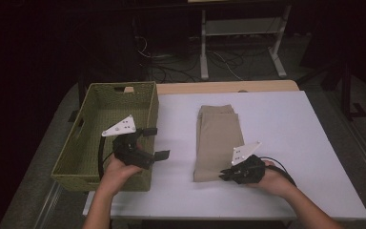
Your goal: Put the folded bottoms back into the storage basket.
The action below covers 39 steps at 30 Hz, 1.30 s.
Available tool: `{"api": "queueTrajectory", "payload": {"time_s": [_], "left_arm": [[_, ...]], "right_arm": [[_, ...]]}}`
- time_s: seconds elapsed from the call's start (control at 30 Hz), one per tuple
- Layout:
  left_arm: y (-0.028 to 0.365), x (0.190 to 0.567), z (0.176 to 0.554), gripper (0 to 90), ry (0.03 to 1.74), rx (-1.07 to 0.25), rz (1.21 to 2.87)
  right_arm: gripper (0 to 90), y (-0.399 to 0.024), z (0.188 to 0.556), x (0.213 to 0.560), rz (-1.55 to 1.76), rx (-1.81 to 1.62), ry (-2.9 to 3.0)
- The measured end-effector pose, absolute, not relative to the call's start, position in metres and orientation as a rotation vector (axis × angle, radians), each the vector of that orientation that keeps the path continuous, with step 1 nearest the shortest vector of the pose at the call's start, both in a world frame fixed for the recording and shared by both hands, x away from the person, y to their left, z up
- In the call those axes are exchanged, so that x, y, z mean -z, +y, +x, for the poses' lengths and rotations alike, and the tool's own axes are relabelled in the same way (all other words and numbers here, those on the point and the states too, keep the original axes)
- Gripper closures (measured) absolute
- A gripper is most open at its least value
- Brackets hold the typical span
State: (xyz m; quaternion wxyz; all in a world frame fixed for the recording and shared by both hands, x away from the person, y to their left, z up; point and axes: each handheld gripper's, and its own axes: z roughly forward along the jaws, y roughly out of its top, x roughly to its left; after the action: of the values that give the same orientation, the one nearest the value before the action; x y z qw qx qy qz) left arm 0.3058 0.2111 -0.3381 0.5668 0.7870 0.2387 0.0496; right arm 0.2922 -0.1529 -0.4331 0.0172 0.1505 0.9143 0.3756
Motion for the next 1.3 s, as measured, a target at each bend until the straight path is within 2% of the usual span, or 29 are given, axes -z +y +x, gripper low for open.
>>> {"api": "queueTrajectory", "payload": {"time_s": [0.53,0.87,0.97,1.07,1.1,1.17,1.2,1.3], "left_arm": [[0.211,0.338,0.306,0.5,0.562,-0.119,1.851],[0.211,0.338,0.306,0.5,0.562,-0.116,1.849],[0.211,0.338,0.306,0.5,0.563,-0.115,1.848],[0.211,0.338,0.306,0.5,0.562,-0.116,1.847],[0.211,0.338,0.306,0.5,0.563,-0.115,1.847],[0.211,0.338,0.306,0.5,0.562,-0.115,1.847],[0.211,0.338,0.306,0.5,0.562,-0.114,1.847],[0.211,0.338,0.306,0.5,0.562,-0.112,1.847]], "right_arm": [[81.3,-0.158,0.265,0.436,0.427,-1.177,2.886],[79.9,-0.156,0.261,0.439,0.406,-1.151,2.913],[74.5,-0.157,0.261,0.437,0.418,-1.170,2.909],[63.2,-0.162,0.261,0.431,0.448,-1.243,2.887],[55.4,-0.168,0.260,0.425,0.499,-1.258,2.844],[53.0,-0.171,0.259,0.423,0.515,-1.263,2.822],[48.5,-0.179,0.258,0.421,0.569,-1.266,2.790],[45.4,-0.187,0.256,0.421,0.606,-1.259,2.761]]}}
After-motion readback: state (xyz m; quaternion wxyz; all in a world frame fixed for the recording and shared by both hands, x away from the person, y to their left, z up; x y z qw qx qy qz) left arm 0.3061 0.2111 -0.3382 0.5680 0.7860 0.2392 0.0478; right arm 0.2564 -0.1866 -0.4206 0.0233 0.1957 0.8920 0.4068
